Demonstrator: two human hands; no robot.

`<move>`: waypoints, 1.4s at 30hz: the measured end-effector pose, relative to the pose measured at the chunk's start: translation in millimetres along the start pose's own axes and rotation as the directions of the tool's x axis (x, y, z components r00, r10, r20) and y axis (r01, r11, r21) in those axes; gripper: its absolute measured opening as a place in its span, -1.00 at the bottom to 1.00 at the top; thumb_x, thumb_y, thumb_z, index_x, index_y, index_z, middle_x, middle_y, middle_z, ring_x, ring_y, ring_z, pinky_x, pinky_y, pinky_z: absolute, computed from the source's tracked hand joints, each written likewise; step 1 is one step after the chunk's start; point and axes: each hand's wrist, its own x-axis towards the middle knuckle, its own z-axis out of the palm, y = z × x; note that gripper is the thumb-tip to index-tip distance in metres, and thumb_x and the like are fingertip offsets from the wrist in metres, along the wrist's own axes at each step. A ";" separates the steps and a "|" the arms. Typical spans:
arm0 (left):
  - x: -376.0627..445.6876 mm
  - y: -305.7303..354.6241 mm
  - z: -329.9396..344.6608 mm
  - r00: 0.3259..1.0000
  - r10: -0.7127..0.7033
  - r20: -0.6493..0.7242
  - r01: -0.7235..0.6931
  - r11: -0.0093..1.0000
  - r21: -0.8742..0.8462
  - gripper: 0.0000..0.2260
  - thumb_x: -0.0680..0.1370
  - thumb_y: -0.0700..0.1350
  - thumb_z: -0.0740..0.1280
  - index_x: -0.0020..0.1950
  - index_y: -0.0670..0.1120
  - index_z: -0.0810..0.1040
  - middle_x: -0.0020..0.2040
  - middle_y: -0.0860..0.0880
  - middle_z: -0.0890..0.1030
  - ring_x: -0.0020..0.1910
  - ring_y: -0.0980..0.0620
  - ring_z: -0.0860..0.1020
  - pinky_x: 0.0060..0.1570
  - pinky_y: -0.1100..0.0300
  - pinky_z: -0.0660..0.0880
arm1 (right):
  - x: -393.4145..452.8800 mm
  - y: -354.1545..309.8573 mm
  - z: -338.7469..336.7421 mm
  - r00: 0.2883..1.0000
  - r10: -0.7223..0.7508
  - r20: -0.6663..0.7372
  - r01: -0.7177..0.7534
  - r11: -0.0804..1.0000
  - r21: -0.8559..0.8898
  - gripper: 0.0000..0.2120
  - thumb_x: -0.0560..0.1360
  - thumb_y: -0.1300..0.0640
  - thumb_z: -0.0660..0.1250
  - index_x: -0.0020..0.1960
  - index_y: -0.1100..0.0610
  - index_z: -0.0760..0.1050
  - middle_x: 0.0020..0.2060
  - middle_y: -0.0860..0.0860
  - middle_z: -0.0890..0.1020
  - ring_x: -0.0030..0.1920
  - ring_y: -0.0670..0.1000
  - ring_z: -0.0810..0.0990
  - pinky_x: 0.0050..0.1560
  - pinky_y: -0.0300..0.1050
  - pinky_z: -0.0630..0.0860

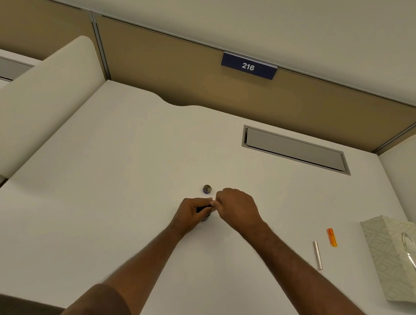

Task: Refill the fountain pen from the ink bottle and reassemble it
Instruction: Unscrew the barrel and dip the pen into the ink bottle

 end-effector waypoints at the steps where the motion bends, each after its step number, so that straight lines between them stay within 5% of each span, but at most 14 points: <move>1: -0.2 -0.6 -0.2 1.000 -0.005 0.003 0.006 1.000 -0.003 -0.83 0.58 -0.12 0.34 -0.18 -0.01 0.66 -0.35 -0.19 0.52 -0.37 0.09 0.38 -0.28 0.19 0.40 | 0.2 -0.6 0.4 1.000 -0.006 0.004 0.006 1.000 0.000 -0.71 0.63 -0.08 0.15 0.00 0.08 0.54 -0.12 -0.01 0.57 -0.19 0.00 0.48 -0.19 -0.10 0.39; 8: 0.7 -0.4 0.4 1.000 -0.016 -0.010 0.016 0.999 -0.028 -0.82 0.58 -0.15 0.35 -0.01 0.09 0.71 -0.33 -0.22 0.57 -0.37 0.07 0.41 -0.29 0.25 0.42 | 1.5 -4.1 -1.6 0.997 -0.069 0.017 0.069 0.998 -0.003 -0.90 0.60 0.11 0.25 0.02 0.10 0.52 -0.08 0.02 0.57 -0.07 0.05 0.56 -0.21 -0.10 0.41; 12: 0.4 0.4 0.1 0.999 -0.037 0.000 0.037 0.998 -0.041 -0.83 0.58 -0.17 0.35 -0.09 0.06 0.69 -0.39 -0.11 0.51 -0.39 0.06 0.38 -0.30 0.23 0.41 | 1.7 -4.2 1.4 0.996 -0.086 0.004 0.086 0.996 -0.008 -0.92 0.54 0.23 0.26 -0.03 0.07 0.48 -0.11 -0.01 0.55 -0.08 0.04 0.53 -0.23 -0.09 0.42; 15: 0.6 0.4 0.1 1.000 -0.028 -0.003 0.027 0.999 -0.043 -0.79 0.58 -0.16 0.35 -0.12 0.13 0.69 -0.39 -0.13 0.50 -0.39 0.06 0.39 -0.30 0.22 0.41 | -0.7 -2.3 1.3 0.995 -0.094 -0.036 0.094 0.995 0.013 -0.91 0.57 0.14 0.24 0.03 0.06 0.51 -0.08 -0.01 0.57 -0.03 0.04 0.54 -0.18 -0.09 0.45; 21: 0.7 -1.7 0.5 1.000 -0.010 -0.004 0.010 1.000 -0.004 -0.86 0.58 -0.11 0.34 -0.11 -0.07 0.68 -0.33 -0.22 0.52 -0.36 0.07 0.37 -0.27 0.18 0.39 | -3.4 -0.7 2.1 0.998 0.036 -0.045 -0.035 0.999 0.011 -0.71 0.60 -0.12 0.19 0.03 0.06 0.56 -0.08 -0.02 0.61 -0.07 0.03 0.58 -0.13 -0.07 0.48; 25: 0.2 -2.2 -0.8 1.000 -0.010 0.004 0.010 1.000 0.008 -0.84 0.58 -0.11 0.34 -0.09 -0.16 0.66 -0.31 -0.26 0.55 -0.35 0.08 0.38 -0.27 0.20 0.38 | -1.6 -2.8 2.6 1.000 0.004 -0.016 -0.004 1.000 0.007 -0.77 0.62 -0.03 0.19 0.06 0.08 0.54 -0.04 0.01 0.60 -0.05 0.05 0.58 -0.14 -0.06 0.46; 31: 1.0 -0.1 0.2 0.999 -0.033 -0.015 0.032 0.998 -0.049 -0.87 0.58 -0.14 0.38 -0.07 0.02 0.71 -0.41 0.06 0.50 -0.39 0.11 0.38 -0.29 0.27 0.39 | -0.9 -5.0 -1.2 0.999 -0.048 -0.016 0.048 0.999 0.006 -0.88 0.60 0.10 0.23 0.02 0.10 0.52 -0.08 0.02 0.57 -0.06 0.07 0.56 -0.21 -0.07 0.41; 35: 0.9 -1.2 0.0 0.999 -0.044 -0.006 0.044 0.997 -0.063 -0.85 0.58 -0.14 0.38 -0.03 0.09 0.71 -0.41 0.03 0.46 -0.39 0.06 0.36 -0.30 0.19 0.38 | -2.5 -2.0 0.8 0.995 -0.092 -0.038 0.092 0.996 -0.003 -0.87 0.53 0.24 0.23 0.00 0.06 0.49 -0.14 0.02 0.54 -0.07 0.08 0.54 -0.28 -0.07 0.37; 38: 0.6 -0.6 0.0 0.998 -0.057 -0.007 0.057 0.997 -0.057 -0.87 0.58 -0.13 0.38 0.03 -0.01 0.73 -0.41 0.07 0.46 -0.39 0.07 0.36 -0.30 0.22 0.39 | -4.2 0.8 -2.1 0.993 -0.100 -0.065 0.101 0.995 0.019 -0.86 0.57 0.12 0.25 0.08 0.01 0.54 -0.09 0.00 0.56 -0.02 0.06 0.55 -0.22 -0.07 0.42; 42: 0.0 2.4 -0.9 1.000 -0.015 -0.005 0.015 1.000 -0.023 -0.78 0.57 -0.17 0.35 -0.20 0.08 0.66 -0.42 0.00 0.47 -0.37 0.11 0.36 -0.28 0.25 0.39 | -5.0 1.0 -3.5 0.997 -0.009 -0.070 0.012 0.999 0.052 -0.72 0.58 -0.13 0.20 0.04 0.02 0.58 -0.07 -0.03 0.59 -0.02 0.01 0.55 -0.12 -0.07 0.48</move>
